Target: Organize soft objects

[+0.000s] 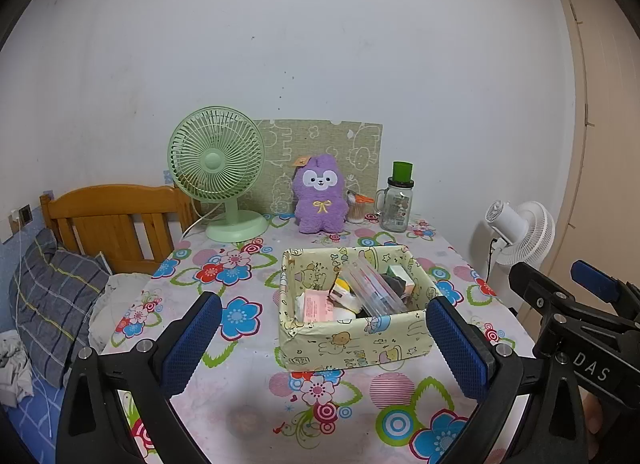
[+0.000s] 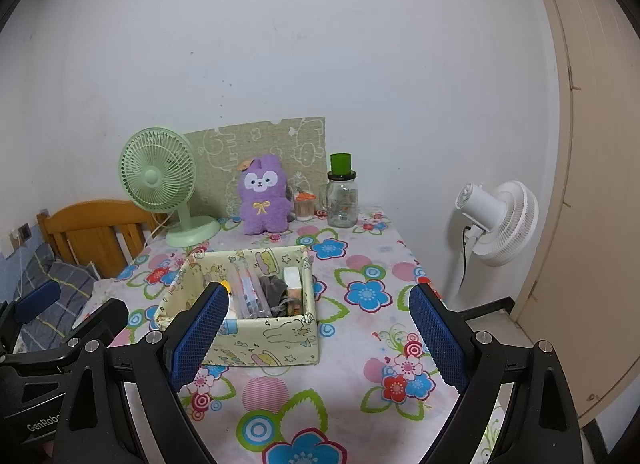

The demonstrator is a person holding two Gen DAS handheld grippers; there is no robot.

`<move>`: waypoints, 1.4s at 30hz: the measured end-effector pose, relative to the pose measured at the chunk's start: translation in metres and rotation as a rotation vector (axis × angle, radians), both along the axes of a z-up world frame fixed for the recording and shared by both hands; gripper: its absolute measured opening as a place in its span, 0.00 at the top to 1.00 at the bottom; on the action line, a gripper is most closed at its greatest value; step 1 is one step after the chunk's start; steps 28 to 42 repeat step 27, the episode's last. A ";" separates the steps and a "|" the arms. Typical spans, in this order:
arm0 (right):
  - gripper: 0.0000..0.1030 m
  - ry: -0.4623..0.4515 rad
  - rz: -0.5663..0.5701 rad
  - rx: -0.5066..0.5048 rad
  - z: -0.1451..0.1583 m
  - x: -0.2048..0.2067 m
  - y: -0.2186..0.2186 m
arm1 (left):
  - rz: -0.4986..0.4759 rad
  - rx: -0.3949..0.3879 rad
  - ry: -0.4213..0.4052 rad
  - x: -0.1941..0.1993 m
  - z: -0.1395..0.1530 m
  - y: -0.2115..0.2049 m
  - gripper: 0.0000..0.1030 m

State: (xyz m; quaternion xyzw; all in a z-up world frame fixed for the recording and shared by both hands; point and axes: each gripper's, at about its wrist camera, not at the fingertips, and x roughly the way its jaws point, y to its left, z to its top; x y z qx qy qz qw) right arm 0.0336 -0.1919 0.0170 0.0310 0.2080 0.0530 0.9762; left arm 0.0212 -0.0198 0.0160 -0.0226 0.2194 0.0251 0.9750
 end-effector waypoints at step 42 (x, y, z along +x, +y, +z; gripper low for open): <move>0.09 -0.014 0.029 -0.001 0.007 0.001 0.003 | 0.039 0.014 -0.014 -0.008 0.008 0.003 0.00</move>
